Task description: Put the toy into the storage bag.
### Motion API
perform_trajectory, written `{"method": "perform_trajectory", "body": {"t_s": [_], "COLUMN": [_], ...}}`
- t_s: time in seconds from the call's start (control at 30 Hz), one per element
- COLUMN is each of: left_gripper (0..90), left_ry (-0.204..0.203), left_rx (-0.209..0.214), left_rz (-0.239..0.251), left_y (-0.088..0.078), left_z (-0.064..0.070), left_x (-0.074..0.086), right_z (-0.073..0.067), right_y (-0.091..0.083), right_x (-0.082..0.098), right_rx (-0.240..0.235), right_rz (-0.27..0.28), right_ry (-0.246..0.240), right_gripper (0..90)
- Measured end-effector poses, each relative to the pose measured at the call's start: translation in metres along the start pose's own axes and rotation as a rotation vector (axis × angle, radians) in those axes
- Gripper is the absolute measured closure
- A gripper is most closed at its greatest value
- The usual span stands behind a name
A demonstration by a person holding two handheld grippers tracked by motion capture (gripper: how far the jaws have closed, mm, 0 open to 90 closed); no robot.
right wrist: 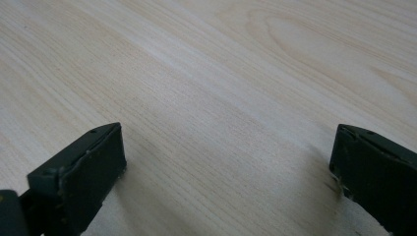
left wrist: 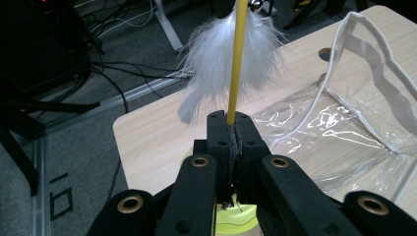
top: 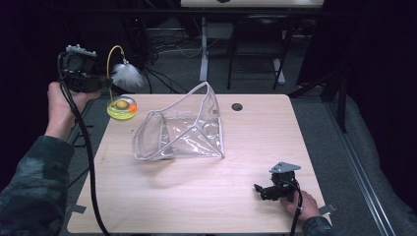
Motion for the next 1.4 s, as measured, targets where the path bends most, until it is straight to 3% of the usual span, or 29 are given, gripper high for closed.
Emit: {"method": "perform_trajectory", "body": {"t_s": [0.73,1.13,1.4], "left_gripper": [88.1,88.1,88.1], "left_ry": [0.123,0.172,0.164], "left_rx": [0.127,0.176,0.209], "left_rz": [0.013,-0.01,-0.024], "left_y": [0.004,0.026,0.045], "left_z": [0.056,0.08,0.091], "left_x": [-0.021,-0.02,-0.016], "right_z": [0.0,0.0,0.0], "right_y": [0.0,0.0,0.0], "right_x": [0.0,0.0,0.0], "right_rx": [0.001,0.001,0.001], "right_rz": [0.001,-0.001,-0.003], "right_ry": [0.0,0.002,-0.004], "right_gripper": [0.0,0.0,0.0]}}
Point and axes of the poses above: each handheld gripper's, and its own axes: y roughly forward along the jaws, x roughly out of its underside, z roughly to its right, the point moved 6 cm from there along y, roughly forward along the jaws, and after that the axes turned 8 degrees about -z, right-handed, at the moved point
